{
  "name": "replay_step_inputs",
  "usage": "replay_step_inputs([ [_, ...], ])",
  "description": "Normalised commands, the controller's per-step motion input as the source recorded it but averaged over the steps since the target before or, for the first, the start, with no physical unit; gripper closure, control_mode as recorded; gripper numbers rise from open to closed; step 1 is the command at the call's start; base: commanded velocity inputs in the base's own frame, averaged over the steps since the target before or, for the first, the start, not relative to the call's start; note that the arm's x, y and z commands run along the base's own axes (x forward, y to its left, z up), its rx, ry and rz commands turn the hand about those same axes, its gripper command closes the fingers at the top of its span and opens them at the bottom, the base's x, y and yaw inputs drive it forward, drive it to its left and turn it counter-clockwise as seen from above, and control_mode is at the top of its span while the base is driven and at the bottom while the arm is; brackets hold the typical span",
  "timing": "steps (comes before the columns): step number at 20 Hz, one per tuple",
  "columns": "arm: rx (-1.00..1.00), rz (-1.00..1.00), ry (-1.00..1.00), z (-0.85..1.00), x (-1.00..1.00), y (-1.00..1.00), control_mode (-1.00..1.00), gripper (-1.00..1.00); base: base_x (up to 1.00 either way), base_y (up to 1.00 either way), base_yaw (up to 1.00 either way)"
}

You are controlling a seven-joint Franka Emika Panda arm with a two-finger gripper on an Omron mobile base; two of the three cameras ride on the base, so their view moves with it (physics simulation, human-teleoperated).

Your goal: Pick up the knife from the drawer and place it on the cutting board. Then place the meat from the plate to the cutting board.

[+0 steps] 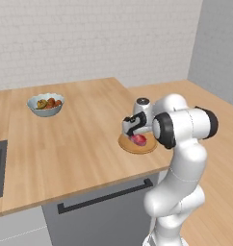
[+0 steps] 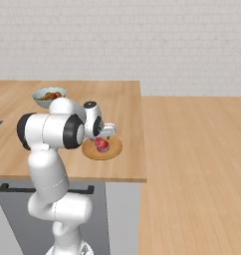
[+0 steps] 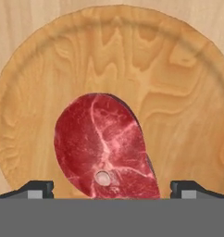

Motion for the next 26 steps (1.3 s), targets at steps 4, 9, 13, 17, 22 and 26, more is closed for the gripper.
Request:
replay_step_inputs([
  [4, -0.02, 0.07, 0.00, -0.02, 0.13, 0.05, -1.00, -1.00, 0.00, 0.00, 0.00],
  [9, -0.07, 0.13, 0.01, -0.16, 0.00, 0.00, -1.00, -1.00, 0.00, 0.00, 0.00],
  [13, -0.09, 0.17, 0.01, -0.20, 0.00, 0.00, -1.00, -1.00, 0.00, 0.00, 0.00],
  [17, -0.02, 0.15, 0.00, -0.11, 0.07, 0.00, -1.00, -1.00, 0.00, 0.00, 0.00],
  [22, 0.00, 0.07, 0.00, -0.03, 0.51, 0.00, -1.00, -1.00, 0.00, 0.00, 0.00],
  [26, 0.00, 0.09, 0.00, -0.06, 0.17, 0.00, -1.00, -1.00, 0.00, 0.00, 0.00],
])
